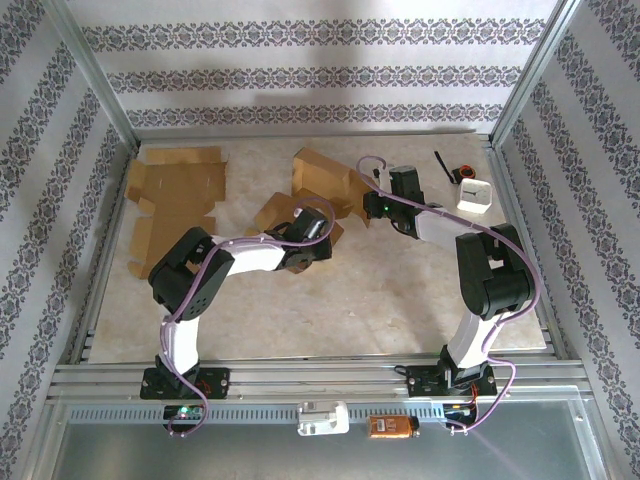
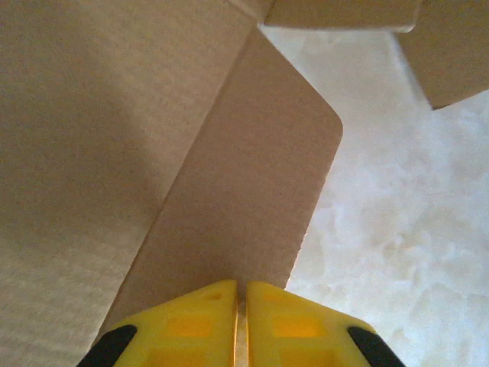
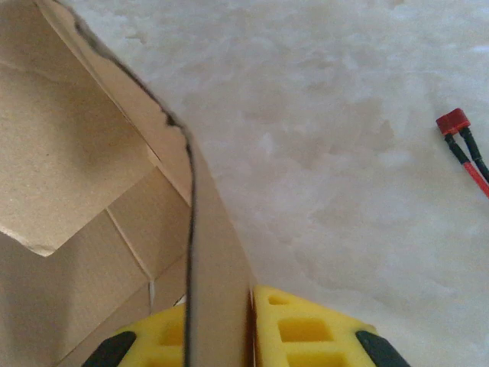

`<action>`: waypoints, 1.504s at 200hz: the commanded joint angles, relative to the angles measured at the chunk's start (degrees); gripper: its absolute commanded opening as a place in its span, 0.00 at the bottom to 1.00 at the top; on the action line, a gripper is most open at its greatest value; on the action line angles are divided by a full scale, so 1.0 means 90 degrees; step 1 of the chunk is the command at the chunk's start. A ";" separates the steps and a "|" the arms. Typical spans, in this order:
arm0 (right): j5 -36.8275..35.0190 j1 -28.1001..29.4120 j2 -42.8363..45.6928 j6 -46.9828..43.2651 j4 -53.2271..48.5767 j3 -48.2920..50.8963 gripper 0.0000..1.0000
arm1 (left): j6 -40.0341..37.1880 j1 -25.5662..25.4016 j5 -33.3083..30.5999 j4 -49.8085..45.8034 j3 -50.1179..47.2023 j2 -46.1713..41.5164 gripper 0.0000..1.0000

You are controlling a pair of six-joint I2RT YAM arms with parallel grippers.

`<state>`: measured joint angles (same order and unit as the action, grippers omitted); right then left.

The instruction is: Fold the paper box

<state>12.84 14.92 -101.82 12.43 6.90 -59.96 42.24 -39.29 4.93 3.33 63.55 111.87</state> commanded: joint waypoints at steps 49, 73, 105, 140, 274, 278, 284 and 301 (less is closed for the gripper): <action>-0.0040 0.0316 0.0154 0.2207 -0.0916 -0.0566 0.13 | 0.0290 -0.0039 0.0394 0.0774 0.0150 0.0737 0.11; -0.0467 0.0485 0.0267 0.2636 -0.1278 -0.0663 0.16 | 0.0346 -0.0039 0.0485 0.0905 0.0199 0.0820 0.11; -0.1038 0.0707 0.0327 0.3136 -0.1708 -0.0754 0.18 | 0.0359 -0.0039 0.0608 0.0976 0.0324 0.0896 0.11; -0.1537 0.0930 0.0319 0.3604 -0.1879 -0.0740 0.16 | 0.0441 -0.0039 0.0759 0.1114 0.0416 0.0958 0.11; -0.0722 0.0857 -0.0195 0.4220 -0.2250 -0.1299 0.17 | 0.0718 -0.0039 0.1071 0.1471 0.0644 0.0968 0.11; -0.0756 0.0853 -0.0239 0.4179 -0.2271 -0.1288 0.17 | 0.0718 -0.0039 0.1097 0.1504 0.0635 0.0959 0.11; -0.0807 0.0868 -0.0303 0.4090 -0.2309 -0.1277 0.17 | 0.0728 -0.0039 0.1118 0.1554 0.0614 0.0951 0.11; -0.0990 0.0869 -0.0485 0.3875 -0.2410 -0.1248 0.17 | 0.0738 -0.0039 0.1118 0.1671 0.0521 0.0875 0.13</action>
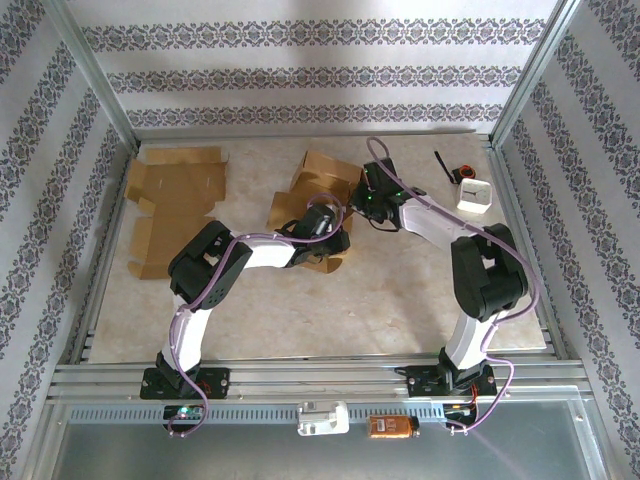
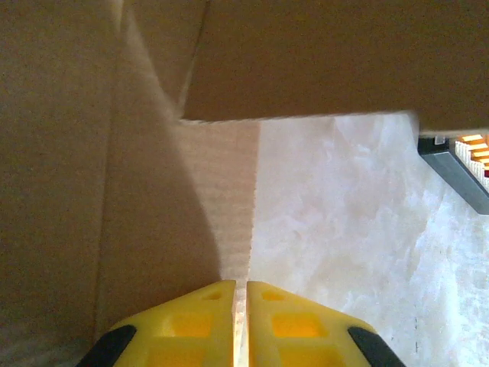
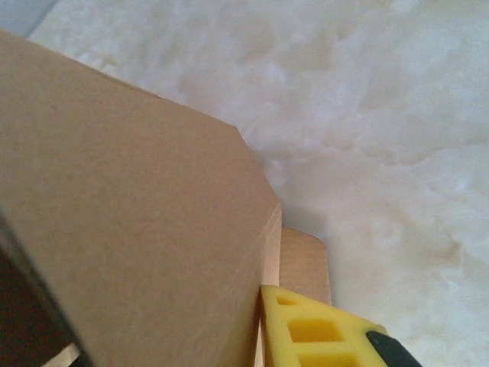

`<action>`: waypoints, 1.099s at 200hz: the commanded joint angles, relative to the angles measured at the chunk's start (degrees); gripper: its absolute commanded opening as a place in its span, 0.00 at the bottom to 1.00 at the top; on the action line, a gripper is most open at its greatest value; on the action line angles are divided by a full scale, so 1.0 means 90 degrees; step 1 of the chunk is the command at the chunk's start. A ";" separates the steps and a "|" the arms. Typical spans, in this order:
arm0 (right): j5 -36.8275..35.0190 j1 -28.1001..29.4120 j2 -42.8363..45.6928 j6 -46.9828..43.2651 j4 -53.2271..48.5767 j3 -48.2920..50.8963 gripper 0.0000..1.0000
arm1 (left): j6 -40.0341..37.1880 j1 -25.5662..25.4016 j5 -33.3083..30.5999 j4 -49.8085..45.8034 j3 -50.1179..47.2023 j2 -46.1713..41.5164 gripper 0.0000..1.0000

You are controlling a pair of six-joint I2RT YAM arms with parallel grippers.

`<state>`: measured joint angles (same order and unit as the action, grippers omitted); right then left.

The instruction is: Fold the paper box

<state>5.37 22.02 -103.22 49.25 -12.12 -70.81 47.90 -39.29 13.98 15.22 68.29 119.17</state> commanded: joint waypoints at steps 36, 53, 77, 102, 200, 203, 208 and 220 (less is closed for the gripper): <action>-0.0298 0.0097 -0.0475 -0.0385 -0.0295 0.0064 0.16 | 0.0098 -0.0039 -0.0117 0.0659 -0.0351 -0.0367 0.18; -0.0320 0.0097 -0.0511 -0.0431 -0.0309 0.0055 0.16 | 0.0093 -0.0039 -0.0291 0.0677 -0.0498 -0.0612 0.23; -0.0370 0.0093 -0.0514 -0.0491 -0.0319 0.0045 0.15 | 0.0055 -0.0029 -0.0648 0.0514 -0.0704 -0.1016 0.27; -0.0394 0.0090 -0.0502 -0.0542 -0.0333 0.0009 0.15 | -0.0010 0.0001 -0.1001 0.0423 -0.1016 -0.1572 0.27; -0.0469 0.0180 -0.0551 -0.0697 -0.0532 -0.0226 0.14 | -0.1834 0.0328 -0.2441 -0.3127 -0.0128 -0.2019 0.09; -0.0470 0.0187 -0.0555 -0.0697 -0.0550 -0.0228 0.14 | -0.1827 0.0369 -0.2363 -0.3143 -0.0127 -0.1975 0.08; -0.0478 0.0194 -0.0553 -0.0712 -0.0556 -0.0238 0.14 | -0.1813 0.0427 -0.2244 -0.3142 -0.0118 -0.1908 0.08; -0.0507 0.0209 -0.0553 -0.0717 -0.0564 -0.0241 0.14 | -0.1793 0.0523 -0.1971 -0.3028 -0.0143 -0.1772 0.07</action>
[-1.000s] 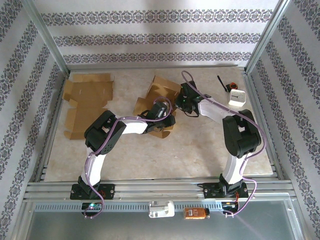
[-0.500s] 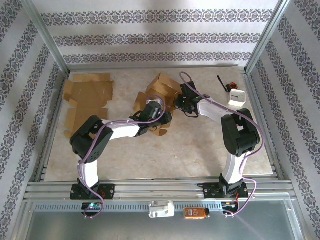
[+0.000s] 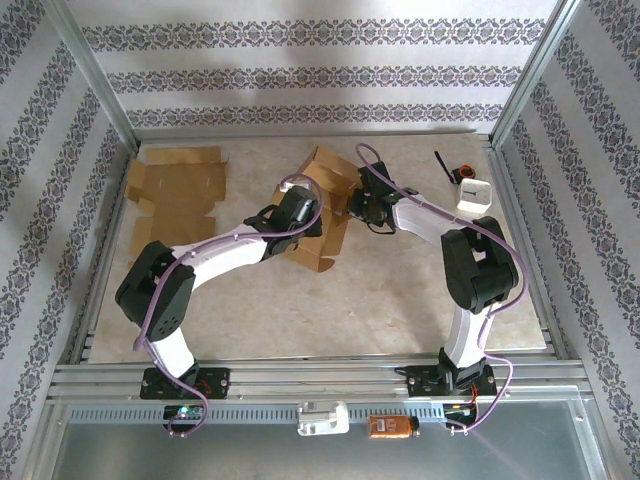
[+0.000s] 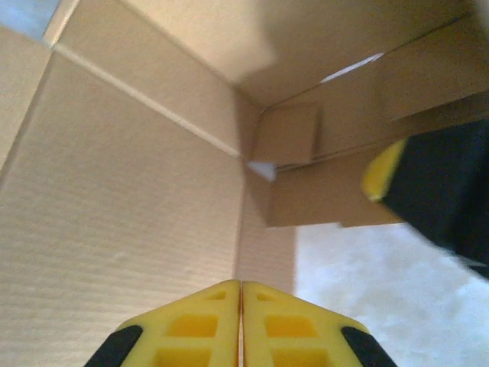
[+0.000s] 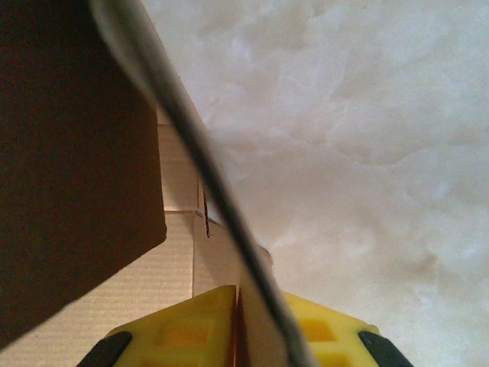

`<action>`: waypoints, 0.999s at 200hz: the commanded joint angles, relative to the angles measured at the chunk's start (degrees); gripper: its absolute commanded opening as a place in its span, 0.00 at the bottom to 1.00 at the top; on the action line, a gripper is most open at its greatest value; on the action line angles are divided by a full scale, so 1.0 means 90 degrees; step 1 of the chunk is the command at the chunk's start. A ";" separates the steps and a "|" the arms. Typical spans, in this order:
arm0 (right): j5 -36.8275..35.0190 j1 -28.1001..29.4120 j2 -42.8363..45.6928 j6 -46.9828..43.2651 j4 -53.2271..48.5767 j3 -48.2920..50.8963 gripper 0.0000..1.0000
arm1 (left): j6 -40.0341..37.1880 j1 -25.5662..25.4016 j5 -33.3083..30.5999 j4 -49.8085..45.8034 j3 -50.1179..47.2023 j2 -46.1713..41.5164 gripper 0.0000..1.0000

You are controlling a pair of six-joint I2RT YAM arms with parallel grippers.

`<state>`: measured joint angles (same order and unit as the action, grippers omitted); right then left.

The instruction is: Fold the paper box

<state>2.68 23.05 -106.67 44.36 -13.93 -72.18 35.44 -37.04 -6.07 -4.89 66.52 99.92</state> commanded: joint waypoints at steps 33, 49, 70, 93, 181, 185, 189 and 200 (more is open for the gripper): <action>-0.0210 0.0105 -0.0169 -0.0211 -0.0405 -0.0133 0.14 | -0.0442 0.0365 0.0995 -0.0274 0.0061 0.0862 0.03; -0.0219 0.0134 -0.0167 -0.0251 -0.0466 -0.0189 0.14 | -0.0409 0.0365 0.1367 -0.0054 0.0118 0.1123 0.00; -0.0244 0.0168 -0.0164 -0.0258 -0.0521 -0.0266 0.14 | -0.0234 0.0365 0.1750 0.0257 0.0081 0.1325 0.00; -0.0224 0.0194 -0.0186 -0.0222 -0.0553 -0.0378 0.15 | 0.0027 0.0365 0.2071 0.0597 -0.0003 0.1482 0.00; 0.0126 0.0321 -0.0293 0.0291 -0.0399 -0.0901 0.24 | 0.0675 0.0307 0.2702 0.1389 -0.0223 0.1593 0.00; 0.0148 0.0329 -0.0302 0.0300 -0.0380 -0.0918 0.25 | 0.0672 0.0307 0.2710 0.1360 -0.0207 0.1593 0.00; 0.0187 0.0330 -0.0322 0.0328 -0.0334 -0.0928 0.25 | 0.0670 0.0311 0.2710 0.1340 -0.0204 0.1588 0.00; 0.0284 0.0339 -0.0387 0.0356 -0.0248 -0.0965 0.28 | 0.0670 0.0307 0.2687 0.1324 -0.0193 0.1579 0.00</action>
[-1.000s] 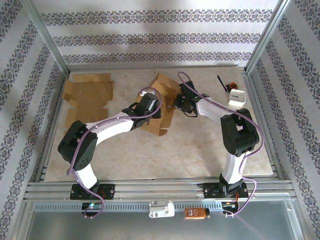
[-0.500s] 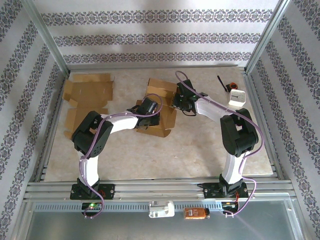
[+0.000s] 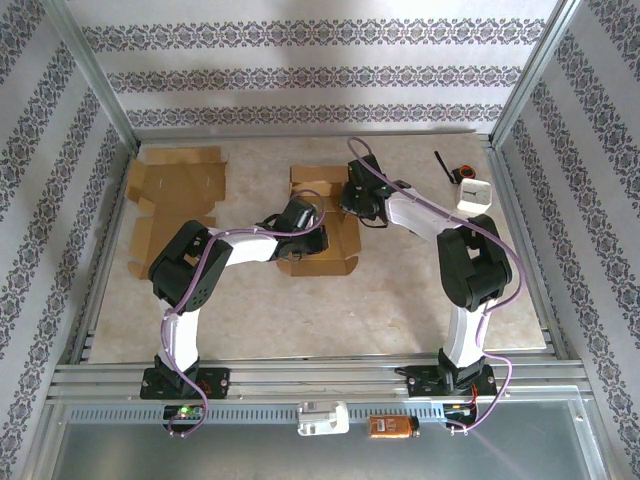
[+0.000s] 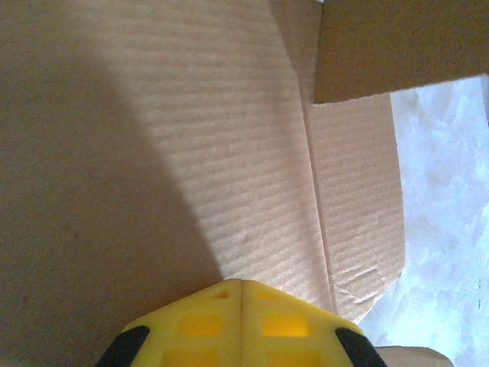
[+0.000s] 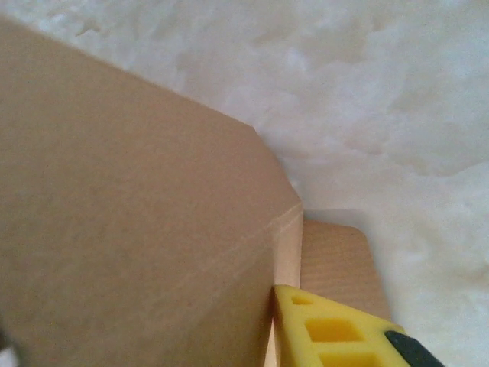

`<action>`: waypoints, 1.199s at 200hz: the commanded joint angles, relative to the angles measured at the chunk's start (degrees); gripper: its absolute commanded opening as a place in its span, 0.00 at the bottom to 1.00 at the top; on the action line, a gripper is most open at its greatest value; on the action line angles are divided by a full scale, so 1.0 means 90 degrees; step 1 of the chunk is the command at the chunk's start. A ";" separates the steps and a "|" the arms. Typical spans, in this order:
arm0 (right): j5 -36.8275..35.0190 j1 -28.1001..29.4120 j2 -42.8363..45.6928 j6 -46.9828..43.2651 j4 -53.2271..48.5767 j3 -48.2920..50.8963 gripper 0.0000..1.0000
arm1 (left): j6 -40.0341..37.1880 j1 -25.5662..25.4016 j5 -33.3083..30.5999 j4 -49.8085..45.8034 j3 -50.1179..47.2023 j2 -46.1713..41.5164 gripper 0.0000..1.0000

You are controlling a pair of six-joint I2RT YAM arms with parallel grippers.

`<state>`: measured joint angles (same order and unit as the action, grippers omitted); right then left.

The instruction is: Fold the paper box

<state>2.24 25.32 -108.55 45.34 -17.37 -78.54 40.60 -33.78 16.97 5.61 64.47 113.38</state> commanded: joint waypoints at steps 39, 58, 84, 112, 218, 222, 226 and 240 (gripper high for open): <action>0.0959 0.0097 -0.0422 0.0191 0.0770 -0.0163 0.37 | 0.0088 -0.0055 0.0108 0.0169 0.0043 0.0079 0.00; 0.1038 0.0078 -0.0342 -0.0041 0.0837 -0.0010 0.42 | 0.0095 -0.0055 0.0107 0.0159 0.0040 0.0079 0.00; 0.1275 0.0031 0.0094 -0.0652 0.1123 0.0400 0.52 | 0.0076 -0.0055 0.0087 0.0115 0.0049 0.0089 0.00; 0.1661 -0.0046 0.0591 -0.1380 0.1112 0.0693 0.68 | 0.0024 -0.0055 0.0078 0.0032 0.0131 0.0136 0.00; 0.2492 -0.1419 0.1799 -0.2851 0.0942 0.0841 0.85 | -0.0046 -0.0055 0.0117 0.0003 0.0259 0.0263 0.00; 0.2558 -0.1531 0.1705 -0.2940 0.0980 0.0766 0.83 | -0.0057 -0.0055 0.0116 -0.0006 0.0268 0.0263 0.00; 0.2664 -0.1635 0.1587 -0.3066 0.1019 0.0689 0.81 | -0.0066 -0.0058 0.0122 -0.0020 0.0277 0.0263 0.00; 0.2941 -0.1921 0.1091 -0.3308 0.0952 0.0261 0.73 | -0.0115 -0.0055 0.0139 0.0000 0.0266 0.0195 0.00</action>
<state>24.40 12.12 -93.32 22.04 -9.17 -71.16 40.80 -33.78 17.82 5.61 65.63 114.72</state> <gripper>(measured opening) 0.790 0.041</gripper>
